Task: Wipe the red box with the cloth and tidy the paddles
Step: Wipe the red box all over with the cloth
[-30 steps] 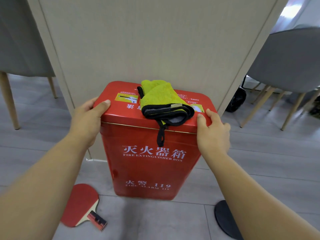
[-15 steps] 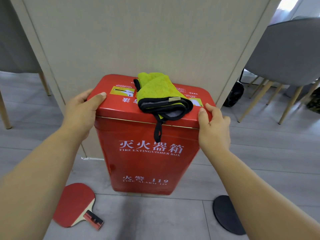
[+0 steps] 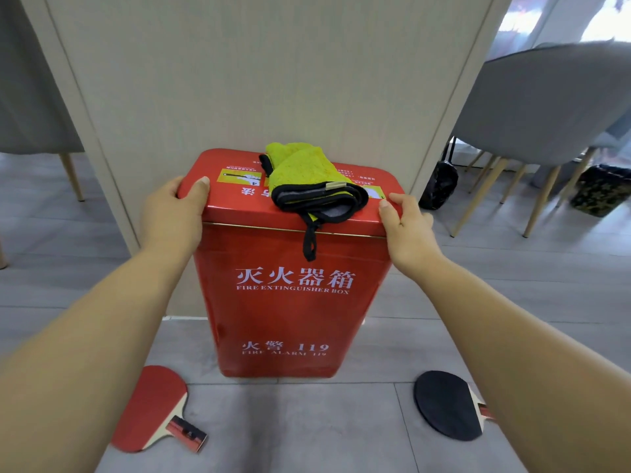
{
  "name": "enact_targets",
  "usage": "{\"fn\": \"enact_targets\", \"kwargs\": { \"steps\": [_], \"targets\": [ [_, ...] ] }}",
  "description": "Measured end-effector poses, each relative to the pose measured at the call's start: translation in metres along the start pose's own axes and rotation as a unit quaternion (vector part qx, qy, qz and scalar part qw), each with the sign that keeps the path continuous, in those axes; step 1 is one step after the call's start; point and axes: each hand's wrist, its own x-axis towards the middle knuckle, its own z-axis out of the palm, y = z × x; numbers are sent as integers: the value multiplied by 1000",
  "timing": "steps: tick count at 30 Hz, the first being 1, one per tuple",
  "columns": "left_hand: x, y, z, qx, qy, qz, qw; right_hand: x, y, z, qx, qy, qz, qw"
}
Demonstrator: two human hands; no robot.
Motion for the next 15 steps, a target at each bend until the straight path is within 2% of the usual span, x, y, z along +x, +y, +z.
{"fn": "enact_targets", "kwargs": {
  "steps": [4,7,12,15],
  "targets": [
    [4,7,-7,98,-28,35,994,-2,-10,-9,-77,-26,50,995],
    [9,10,-20,133,-68,5,989,-8,-18,-21,-123,-2,68,990],
    [-8,1,-56,113,-59,-6,992,-36,-25,-39,-67,64,-8,996],
    [-29,-26,-77,103,-73,-27,992,-70,-26,-36,-81,68,-77,991]
  ]
}}
